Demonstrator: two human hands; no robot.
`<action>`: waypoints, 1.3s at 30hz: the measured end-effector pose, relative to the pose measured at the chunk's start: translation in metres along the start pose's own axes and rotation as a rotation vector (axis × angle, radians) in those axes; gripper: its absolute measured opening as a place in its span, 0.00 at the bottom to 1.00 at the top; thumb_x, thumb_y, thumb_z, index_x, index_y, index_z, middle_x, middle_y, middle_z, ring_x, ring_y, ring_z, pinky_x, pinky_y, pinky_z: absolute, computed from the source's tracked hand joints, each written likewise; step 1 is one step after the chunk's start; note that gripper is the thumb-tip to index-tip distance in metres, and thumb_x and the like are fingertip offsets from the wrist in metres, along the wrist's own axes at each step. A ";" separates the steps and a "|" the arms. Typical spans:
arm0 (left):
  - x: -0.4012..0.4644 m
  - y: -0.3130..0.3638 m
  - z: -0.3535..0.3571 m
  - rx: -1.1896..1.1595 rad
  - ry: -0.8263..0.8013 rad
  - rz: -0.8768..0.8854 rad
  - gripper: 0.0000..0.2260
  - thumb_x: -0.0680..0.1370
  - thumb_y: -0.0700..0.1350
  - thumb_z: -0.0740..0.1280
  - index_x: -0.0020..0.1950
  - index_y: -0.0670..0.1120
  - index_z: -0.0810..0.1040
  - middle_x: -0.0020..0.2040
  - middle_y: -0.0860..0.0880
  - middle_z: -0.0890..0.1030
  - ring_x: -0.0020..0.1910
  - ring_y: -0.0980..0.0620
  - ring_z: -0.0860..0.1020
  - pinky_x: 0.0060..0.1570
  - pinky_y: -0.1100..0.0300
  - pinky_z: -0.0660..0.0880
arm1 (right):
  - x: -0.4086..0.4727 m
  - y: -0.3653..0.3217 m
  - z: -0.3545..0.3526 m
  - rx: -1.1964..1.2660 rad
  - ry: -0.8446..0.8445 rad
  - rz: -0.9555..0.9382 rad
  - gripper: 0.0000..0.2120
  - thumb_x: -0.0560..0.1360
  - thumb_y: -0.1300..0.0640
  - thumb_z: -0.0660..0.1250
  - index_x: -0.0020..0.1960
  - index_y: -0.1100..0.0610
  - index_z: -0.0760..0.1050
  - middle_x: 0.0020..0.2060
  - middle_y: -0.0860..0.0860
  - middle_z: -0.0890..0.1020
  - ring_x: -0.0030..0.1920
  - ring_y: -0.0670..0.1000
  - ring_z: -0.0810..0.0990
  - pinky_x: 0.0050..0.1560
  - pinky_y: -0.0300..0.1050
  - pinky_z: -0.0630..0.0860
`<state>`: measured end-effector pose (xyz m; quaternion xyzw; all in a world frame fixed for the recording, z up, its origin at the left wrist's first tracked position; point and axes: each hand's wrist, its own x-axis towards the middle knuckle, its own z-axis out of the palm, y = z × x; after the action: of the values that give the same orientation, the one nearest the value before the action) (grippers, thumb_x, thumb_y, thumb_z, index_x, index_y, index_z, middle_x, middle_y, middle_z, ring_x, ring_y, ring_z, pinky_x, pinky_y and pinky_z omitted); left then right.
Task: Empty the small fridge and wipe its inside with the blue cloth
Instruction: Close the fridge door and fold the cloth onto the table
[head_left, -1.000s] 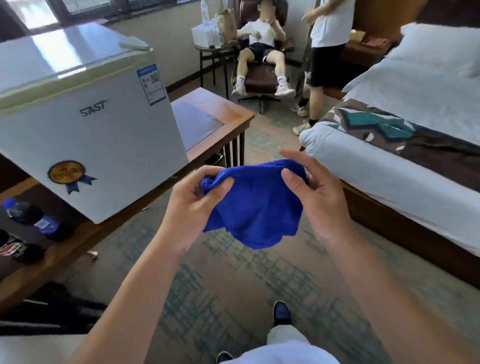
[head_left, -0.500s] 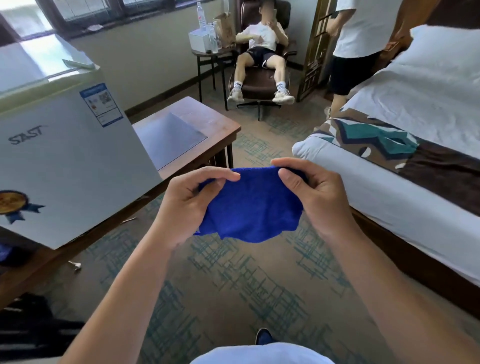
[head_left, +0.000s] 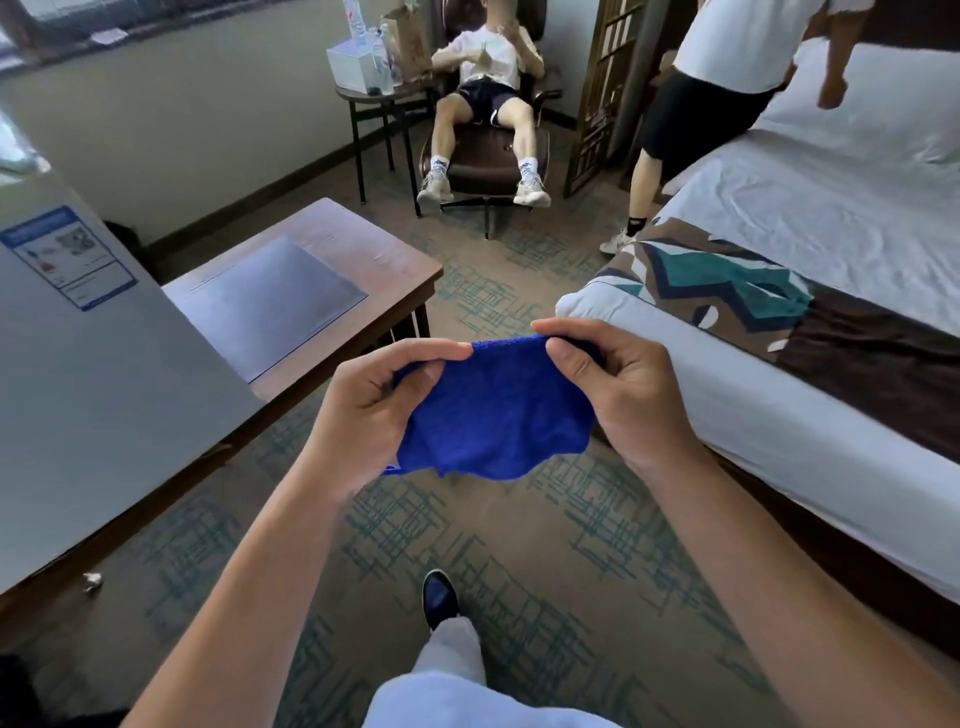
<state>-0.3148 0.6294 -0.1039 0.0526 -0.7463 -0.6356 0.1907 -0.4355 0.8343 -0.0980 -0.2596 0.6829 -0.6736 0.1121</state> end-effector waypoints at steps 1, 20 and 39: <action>0.010 -0.006 -0.004 -0.003 -0.003 0.000 0.15 0.83 0.31 0.62 0.56 0.47 0.85 0.54 0.53 0.87 0.58 0.55 0.82 0.57 0.63 0.74 | 0.010 0.003 0.002 -0.006 -0.001 0.003 0.09 0.81 0.60 0.70 0.55 0.49 0.86 0.50 0.44 0.88 0.54 0.43 0.84 0.55 0.37 0.77; 0.200 -0.076 -0.123 0.027 0.089 0.001 0.16 0.83 0.31 0.63 0.55 0.50 0.84 0.52 0.58 0.87 0.57 0.58 0.82 0.57 0.65 0.73 | 0.234 0.050 0.081 -0.015 -0.146 0.003 0.12 0.78 0.67 0.72 0.58 0.54 0.85 0.52 0.47 0.88 0.57 0.47 0.85 0.60 0.41 0.80; 0.341 -0.128 -0.097 0.032 0.597 -0.187 0.15 0.83 0.31 0.62 0.55 0.46 0.85 0.53 0.52 0.87 0.57 0.54 0.82 0.57 0.62 0.75 | 0.486 0.138 0.076 0.020 -0.593 0.024 0.15 0.76 0.69 0.72 0.57 0.53 0.86 0.52 0.49 0.88 0.55 0.51 0.86 0.60 0.53 0.81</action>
<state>-0.6164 0.4059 -0.1424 0.3082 -0.6590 -0.5952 0.3413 -0.8339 0.5173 -0.1426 -0.4360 0.6166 -0.5735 0.3173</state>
